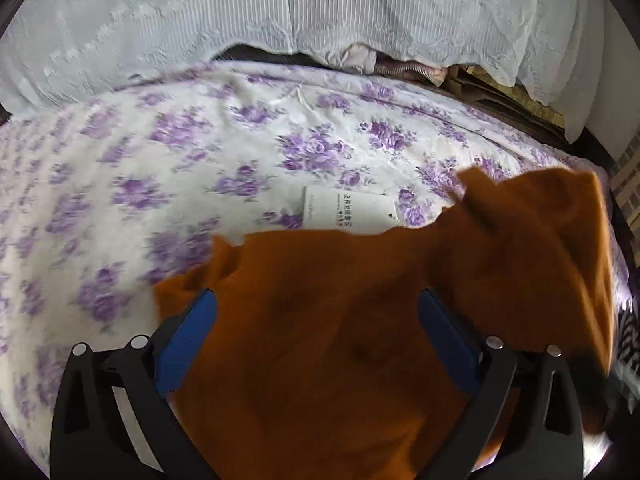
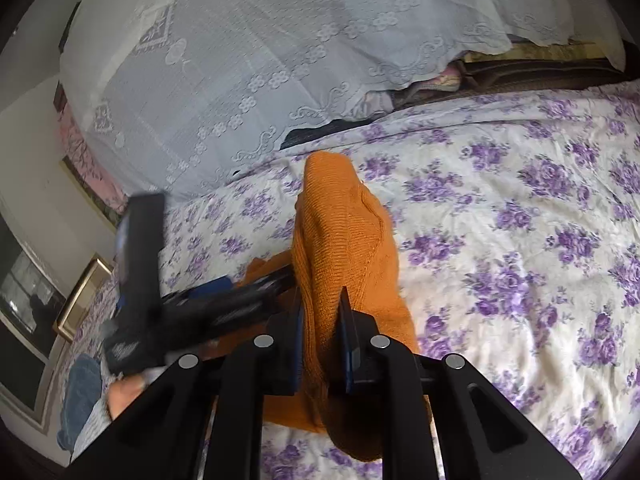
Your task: Fold small clothes
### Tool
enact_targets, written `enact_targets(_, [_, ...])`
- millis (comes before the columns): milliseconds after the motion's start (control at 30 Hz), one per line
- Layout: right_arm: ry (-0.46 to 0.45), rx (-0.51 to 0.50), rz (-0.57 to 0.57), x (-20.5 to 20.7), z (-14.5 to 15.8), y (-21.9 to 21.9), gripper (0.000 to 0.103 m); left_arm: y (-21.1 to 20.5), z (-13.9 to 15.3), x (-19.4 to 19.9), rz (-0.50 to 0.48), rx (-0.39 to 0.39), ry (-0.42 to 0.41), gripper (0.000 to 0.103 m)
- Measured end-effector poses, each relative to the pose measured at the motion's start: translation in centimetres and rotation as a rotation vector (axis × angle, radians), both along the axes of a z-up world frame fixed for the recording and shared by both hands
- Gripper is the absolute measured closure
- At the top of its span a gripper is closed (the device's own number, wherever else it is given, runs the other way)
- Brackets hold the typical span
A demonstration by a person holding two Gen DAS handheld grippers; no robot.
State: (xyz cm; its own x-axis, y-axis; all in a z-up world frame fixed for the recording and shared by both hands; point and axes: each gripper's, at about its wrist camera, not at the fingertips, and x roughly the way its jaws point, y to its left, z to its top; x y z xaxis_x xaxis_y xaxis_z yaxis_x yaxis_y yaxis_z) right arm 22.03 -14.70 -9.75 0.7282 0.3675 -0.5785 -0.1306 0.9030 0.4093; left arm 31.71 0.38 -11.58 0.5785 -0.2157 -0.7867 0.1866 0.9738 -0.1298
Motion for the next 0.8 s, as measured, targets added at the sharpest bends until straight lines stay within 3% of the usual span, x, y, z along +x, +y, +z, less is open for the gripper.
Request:
enact_targets(133, [-0.015,-0.073,0.021,0.3,0.4,2.6,0.088,0.2,0.3,0.7,0.016,0.024,-0.032,0.006])
enact_targets(267, [-0.023,-0.076,0.051,1.0,1.1,4.7,0.088,2.2,1.3,0.9,0.054,0.014,-0.061,0.009])
enact_targets(533, [-0.039,-0.079,0.154,2.3,3.0,10.1,0.088,8.3,3.1,1.2,0.14,-0.066,-0.096,0.011])
enact_targets(667, [-0.003,-0.088,0.192,3.3,1.9,12.8,0.088,11.2,2.0,1.4,0.19,-0.037,-0.082,0.011])
enact_targets(800, [0.068,-0.116,0.22,4.7,-0.7,15.1,0.088,13.6,-1.0,1.9,0.241,-0.002,-0.024,0.011])
